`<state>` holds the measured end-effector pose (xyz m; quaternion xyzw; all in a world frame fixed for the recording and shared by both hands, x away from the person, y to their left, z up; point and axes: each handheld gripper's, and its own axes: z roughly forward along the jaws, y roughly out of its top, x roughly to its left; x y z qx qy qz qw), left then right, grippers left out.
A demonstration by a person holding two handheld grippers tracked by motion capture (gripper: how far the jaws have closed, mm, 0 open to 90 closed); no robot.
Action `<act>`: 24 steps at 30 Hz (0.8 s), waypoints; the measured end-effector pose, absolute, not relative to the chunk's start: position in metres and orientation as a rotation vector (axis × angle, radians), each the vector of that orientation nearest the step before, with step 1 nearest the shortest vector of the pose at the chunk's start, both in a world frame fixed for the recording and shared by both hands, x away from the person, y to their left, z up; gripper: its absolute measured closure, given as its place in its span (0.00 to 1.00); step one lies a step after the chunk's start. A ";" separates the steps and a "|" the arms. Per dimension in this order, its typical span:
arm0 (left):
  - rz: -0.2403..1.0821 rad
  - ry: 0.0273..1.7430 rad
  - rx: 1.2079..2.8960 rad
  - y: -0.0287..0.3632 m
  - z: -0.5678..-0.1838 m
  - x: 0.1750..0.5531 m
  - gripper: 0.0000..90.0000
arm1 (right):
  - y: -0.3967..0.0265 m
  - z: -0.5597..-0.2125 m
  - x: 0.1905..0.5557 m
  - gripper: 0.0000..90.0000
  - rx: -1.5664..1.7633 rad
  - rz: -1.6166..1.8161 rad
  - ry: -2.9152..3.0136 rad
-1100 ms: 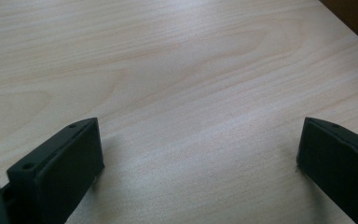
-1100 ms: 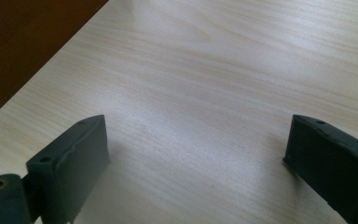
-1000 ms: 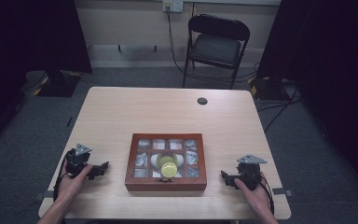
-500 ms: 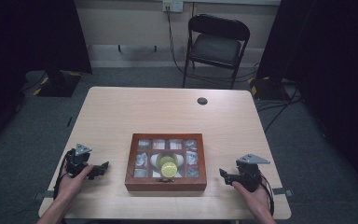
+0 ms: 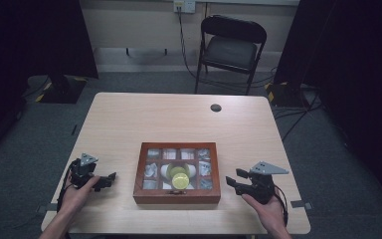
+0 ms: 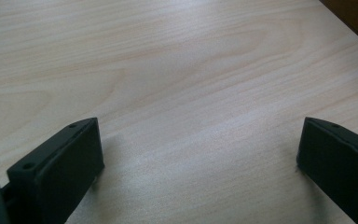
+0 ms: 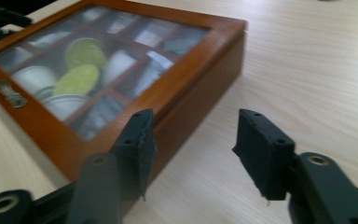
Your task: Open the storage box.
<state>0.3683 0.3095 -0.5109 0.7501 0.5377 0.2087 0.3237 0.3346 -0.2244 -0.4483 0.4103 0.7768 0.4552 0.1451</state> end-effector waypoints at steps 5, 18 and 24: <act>0.549 1.410 1.967 0.309 -0.511 0.368 0.00 | -0.213 -0.442 0.331 0.58 1.098 1.351 2.284; 0.549 1.410 1.966 0.309 -0.511 0.368 0.00 | -0.186 -0.423 0.332 0.68 1.024 1.444 2.397; 0.549 1.410 1.966 0.309 -0.511 0.368 0.00 | -0.166 -0.417 0.335 0.70 0.963 1.451 2.464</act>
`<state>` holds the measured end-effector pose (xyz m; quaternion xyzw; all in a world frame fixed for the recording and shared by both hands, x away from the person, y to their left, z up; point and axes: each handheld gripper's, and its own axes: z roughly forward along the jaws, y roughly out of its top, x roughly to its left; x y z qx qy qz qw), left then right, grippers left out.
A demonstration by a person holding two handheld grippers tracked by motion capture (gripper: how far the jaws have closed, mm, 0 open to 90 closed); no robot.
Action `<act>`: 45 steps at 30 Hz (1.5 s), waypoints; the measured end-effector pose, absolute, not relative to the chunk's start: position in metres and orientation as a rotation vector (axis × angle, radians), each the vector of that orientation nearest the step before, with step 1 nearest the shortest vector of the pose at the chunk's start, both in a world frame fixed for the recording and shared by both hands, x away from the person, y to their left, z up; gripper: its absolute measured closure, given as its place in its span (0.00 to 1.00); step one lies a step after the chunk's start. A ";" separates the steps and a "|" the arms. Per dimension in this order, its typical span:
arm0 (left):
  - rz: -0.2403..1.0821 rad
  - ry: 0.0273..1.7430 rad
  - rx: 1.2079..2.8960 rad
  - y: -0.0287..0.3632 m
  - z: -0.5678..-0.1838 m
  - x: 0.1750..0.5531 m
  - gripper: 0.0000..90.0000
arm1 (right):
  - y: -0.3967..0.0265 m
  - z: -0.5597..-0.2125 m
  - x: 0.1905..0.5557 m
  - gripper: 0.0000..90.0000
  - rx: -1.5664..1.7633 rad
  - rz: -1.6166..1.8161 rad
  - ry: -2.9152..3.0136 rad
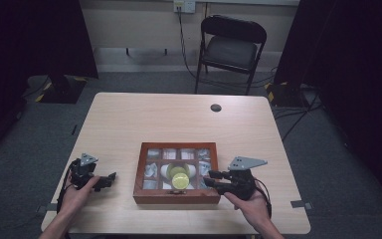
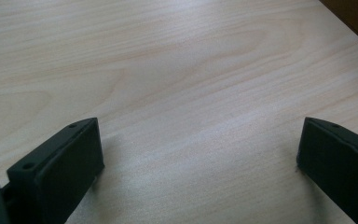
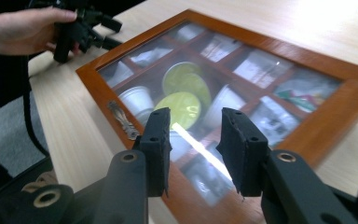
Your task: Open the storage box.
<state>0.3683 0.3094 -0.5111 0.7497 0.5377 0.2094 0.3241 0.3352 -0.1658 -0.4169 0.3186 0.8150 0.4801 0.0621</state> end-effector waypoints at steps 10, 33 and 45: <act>0.549 1.410 1.967 0.309 -0.511 0.368 0.00 | -0.129 -0.419 0.342 0.70 0.837 1.463 2.638; 0.541 1.393 1.985 0.311 -0.511 0.367 0.00 | -0.082 -0.437 0.347 0.83 0.665 1.444 2.773; 0.542 1.389 1.990 0.311 -0.511 0.367 0.00 | -0.077 -0.444 0.346 0.89 0.623 1.381 2.792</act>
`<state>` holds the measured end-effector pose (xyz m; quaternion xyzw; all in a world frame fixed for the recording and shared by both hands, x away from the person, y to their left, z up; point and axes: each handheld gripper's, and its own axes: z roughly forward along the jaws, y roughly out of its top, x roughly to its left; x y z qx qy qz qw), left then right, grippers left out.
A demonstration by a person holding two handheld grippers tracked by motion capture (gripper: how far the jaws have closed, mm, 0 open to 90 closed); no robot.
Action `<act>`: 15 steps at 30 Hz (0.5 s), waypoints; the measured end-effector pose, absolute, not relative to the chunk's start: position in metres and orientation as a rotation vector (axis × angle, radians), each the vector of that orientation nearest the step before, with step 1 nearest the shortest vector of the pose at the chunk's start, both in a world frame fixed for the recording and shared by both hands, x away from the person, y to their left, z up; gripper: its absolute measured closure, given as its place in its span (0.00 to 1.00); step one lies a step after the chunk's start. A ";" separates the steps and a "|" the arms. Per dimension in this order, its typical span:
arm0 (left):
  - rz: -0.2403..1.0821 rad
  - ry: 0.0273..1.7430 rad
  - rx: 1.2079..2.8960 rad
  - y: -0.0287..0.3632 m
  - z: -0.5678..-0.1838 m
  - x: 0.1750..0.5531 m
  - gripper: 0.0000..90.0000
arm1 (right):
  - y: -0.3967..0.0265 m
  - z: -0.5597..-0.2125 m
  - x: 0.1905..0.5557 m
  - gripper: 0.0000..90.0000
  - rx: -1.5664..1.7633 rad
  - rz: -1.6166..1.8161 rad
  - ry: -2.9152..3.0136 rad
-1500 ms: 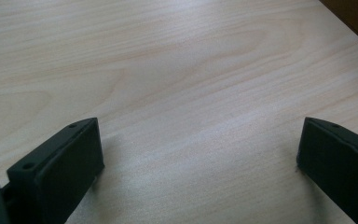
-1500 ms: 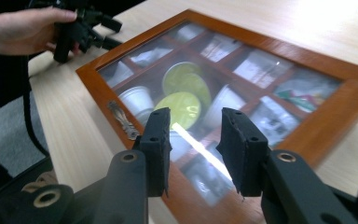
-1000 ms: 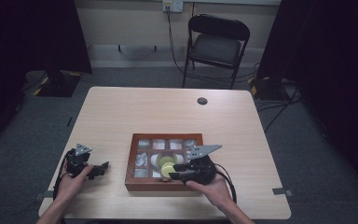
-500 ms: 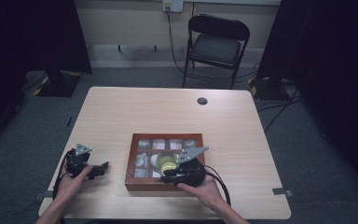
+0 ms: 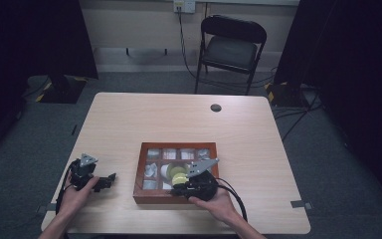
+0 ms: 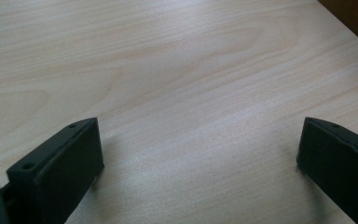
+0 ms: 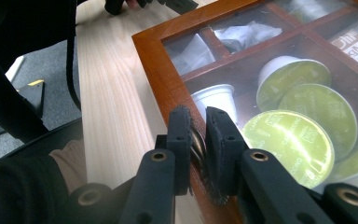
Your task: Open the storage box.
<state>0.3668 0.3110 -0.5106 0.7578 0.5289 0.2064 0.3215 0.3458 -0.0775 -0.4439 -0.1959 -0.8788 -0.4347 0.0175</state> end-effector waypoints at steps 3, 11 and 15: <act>0.541 1.390 1.989 0.311 -0.511 0.367 0.00 | -0.077 -0.444 0.347 0.89 -0.600 -1.348 -2.725; 0.543 1.383 1.997 0.312 -0.511 0.367 0.00 | -0.079 -0.447 0.350 0.89 -0.584 -1.363 -2.697; 0.546 1.380 1.997 0.312 -0.511 0.366 0.00 | -0.080 -0.447 0.348 0.89 -0.585 -1.373 -2.706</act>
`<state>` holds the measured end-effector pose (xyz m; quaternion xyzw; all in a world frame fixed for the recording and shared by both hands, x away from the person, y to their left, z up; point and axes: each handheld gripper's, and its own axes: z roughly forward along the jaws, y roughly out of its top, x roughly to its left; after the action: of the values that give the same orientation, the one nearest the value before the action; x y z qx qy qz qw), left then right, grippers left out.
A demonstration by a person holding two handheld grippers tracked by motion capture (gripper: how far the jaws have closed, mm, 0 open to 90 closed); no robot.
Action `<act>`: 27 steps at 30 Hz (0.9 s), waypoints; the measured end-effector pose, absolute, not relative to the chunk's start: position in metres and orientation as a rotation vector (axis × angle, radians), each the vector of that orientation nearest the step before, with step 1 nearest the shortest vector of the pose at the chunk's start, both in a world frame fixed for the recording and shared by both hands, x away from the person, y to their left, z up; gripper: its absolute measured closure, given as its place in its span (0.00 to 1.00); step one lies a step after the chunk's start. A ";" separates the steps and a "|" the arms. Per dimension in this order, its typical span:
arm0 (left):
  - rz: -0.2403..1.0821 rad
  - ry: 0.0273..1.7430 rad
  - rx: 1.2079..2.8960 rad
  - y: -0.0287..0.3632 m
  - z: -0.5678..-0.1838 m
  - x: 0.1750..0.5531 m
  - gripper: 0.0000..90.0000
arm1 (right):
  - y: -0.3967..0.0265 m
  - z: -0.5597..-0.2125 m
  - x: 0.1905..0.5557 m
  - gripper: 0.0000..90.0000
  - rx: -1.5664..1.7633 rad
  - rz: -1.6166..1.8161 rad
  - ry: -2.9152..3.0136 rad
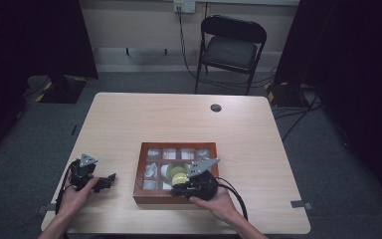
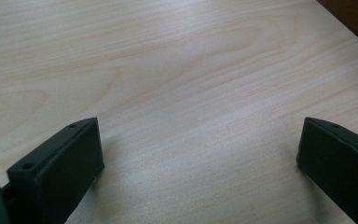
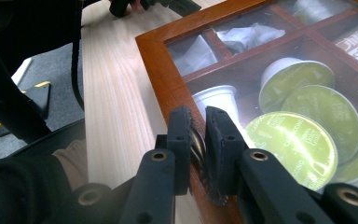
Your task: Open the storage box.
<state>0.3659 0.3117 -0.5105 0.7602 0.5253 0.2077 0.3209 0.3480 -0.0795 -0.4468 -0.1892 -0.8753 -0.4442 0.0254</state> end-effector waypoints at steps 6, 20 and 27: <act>0.543 1.380 1.998 0.312 -0.510 0.366 0.00 | -0.079 -0.445 0.347 0.90 -0.594 -1.365 -2.717; 0.538 1.380 2.001 0.312 -0.510 0.366 0.00 | -0.081 -0.439 0.349 0.90 -0.632 -1.396 -2.666; 0.541 1.381 2.001 0.312 -0.510 0.366 0.00 | -0.083 -0.432 0.351 0.90 -0.633 -1.412 -2.649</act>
<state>0.3661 0.3118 -0.5103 0.7611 0.5253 0.2059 0.3199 0.3509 -0.0832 -0.4319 -0.2064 -0.8628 -0.4600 0.0369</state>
